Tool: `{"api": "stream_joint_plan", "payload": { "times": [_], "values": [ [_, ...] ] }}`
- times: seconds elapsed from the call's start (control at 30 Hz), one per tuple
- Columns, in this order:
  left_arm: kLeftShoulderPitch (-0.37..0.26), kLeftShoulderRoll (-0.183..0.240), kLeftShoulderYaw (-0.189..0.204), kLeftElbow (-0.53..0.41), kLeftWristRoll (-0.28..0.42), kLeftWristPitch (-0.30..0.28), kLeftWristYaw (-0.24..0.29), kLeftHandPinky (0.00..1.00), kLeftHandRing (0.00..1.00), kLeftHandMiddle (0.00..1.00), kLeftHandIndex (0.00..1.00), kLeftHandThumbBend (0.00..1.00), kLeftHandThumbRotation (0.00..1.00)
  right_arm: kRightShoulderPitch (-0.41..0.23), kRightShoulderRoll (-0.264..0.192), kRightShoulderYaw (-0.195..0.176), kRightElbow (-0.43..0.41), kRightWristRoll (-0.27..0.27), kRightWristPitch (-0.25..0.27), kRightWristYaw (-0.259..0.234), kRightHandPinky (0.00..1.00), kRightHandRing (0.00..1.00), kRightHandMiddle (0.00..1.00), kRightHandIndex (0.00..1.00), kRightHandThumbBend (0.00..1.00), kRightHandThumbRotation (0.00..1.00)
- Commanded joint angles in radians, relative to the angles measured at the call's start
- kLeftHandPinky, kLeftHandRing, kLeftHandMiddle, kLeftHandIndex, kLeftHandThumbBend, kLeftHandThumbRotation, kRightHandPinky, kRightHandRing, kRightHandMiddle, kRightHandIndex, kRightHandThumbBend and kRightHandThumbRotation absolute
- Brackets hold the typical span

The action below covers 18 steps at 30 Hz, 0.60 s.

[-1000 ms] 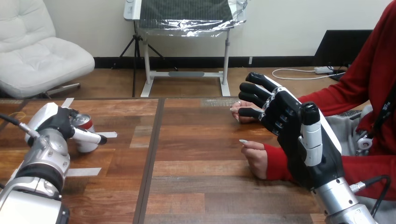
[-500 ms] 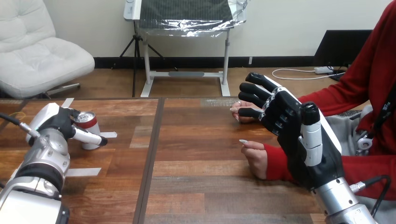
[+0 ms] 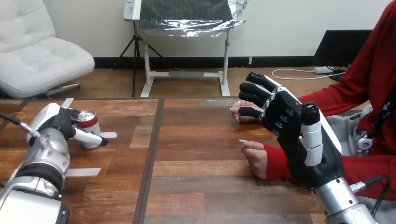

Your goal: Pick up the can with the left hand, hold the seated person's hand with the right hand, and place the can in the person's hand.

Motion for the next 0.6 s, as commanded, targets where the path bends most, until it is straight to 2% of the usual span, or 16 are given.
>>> {"api": "stream_joint_plan", "payload": {
  "times": [0.0,0.23,0.57],
  "values": [
    [-0.035,-0.015,0.001,-0.016,0.004,-0.001,0.011,0.59,0.74,0.81,0.84,0.76,0.09,-0.036,0.0,-0.01,-0.048,0.01,-0.015,0.0,0.78,0.86,0.85,0.87,0.9,1.0],
    [-0.028,-0.015,-0.002,-0.016,0.008,-0.017,0.043,0.55,0.68,0.76,0.82,0.76,0.07,-0.036,0.0,-0.011,-0.046,0.011,-0.017,0.0,0.78,0.86,0.85,0.87,0.9,1.0],
    [-0.027,-0.014,-0.009,-0.016,0.017,-0.028,0.073,0.45,0.58,0.65,0.71,0.76,0.04,-0.038,-0.003,-0.012,-0.044,0.016,-0.011,0.005,0.78,0.87,0.86,0.87,0.9,1.0]
  ]
}}
